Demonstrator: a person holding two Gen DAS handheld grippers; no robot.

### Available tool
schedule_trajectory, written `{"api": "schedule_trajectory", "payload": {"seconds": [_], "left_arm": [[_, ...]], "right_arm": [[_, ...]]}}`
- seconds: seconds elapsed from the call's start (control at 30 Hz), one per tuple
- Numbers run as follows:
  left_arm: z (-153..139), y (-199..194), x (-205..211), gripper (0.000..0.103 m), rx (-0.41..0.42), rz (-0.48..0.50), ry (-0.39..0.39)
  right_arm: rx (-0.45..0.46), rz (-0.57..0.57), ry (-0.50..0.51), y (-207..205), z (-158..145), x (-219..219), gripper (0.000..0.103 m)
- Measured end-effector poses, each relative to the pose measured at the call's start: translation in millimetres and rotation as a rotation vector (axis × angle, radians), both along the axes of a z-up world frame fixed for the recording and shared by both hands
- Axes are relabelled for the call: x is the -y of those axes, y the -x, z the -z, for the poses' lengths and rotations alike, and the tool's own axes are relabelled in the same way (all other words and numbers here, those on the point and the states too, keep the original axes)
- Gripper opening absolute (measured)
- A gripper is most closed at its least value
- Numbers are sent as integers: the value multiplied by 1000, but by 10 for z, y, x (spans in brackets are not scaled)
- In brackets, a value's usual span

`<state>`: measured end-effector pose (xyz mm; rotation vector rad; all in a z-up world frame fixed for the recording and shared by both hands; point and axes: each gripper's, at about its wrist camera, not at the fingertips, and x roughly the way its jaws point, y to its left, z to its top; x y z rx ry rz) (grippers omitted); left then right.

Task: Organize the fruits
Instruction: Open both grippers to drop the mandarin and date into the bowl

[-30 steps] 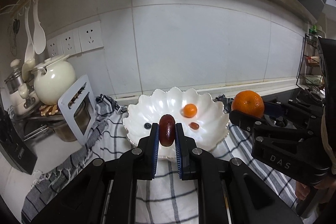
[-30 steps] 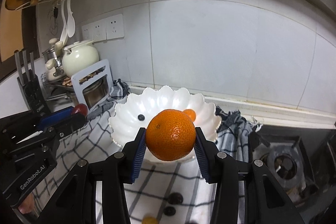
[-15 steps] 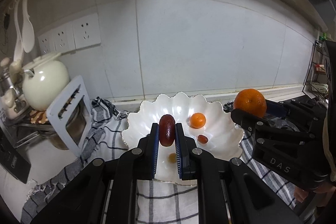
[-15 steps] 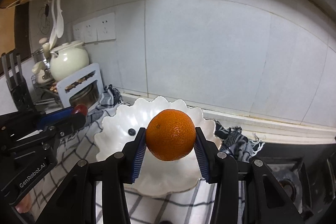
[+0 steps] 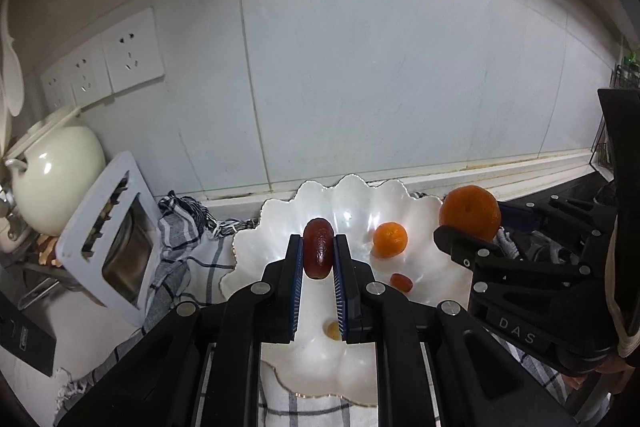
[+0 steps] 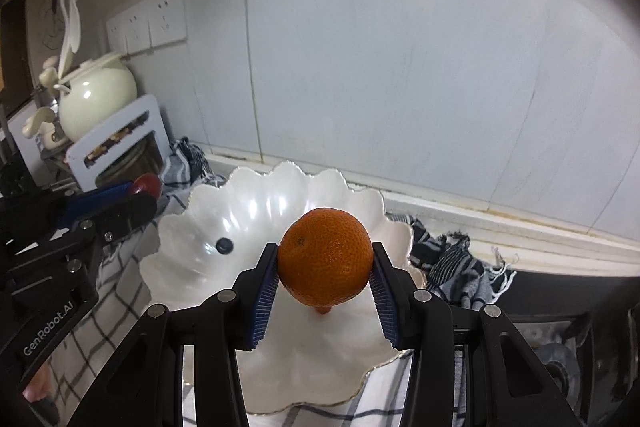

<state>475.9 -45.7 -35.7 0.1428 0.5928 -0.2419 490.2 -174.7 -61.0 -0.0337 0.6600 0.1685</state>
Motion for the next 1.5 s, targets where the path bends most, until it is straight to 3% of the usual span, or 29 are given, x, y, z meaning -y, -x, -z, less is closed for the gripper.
{"api": "schedule_trajectory", "payload": {"seconds": [0.23,0.7,1.0,1.03,1.13,1.33,1.5], "left_arm": [[166,-293,127,16,-82,9,-7],[608,-774,219,16,-255,1,1],[733,-883,239,17,-296,-20,-13],[731,-890,239,21,-302,-24,-14],[708,-882,226,46,-295,-31,-14],[586,-787,163,58,-254,-77,-38],[447,-618,92,66,-210,-118,-62]], "right_arm": [[-109,-11,7,-266,199,62,46],[-238,-45,52,-599,471,55,46],[-296,-64,61,-722,621,49,46],[-298,-65,64,-727,631,47,46],[-311,-65,60,-747,650,55,46],[-258,-50,71,-659,551,86,54],[-195,-29,87,-492,391,134,54]]}}
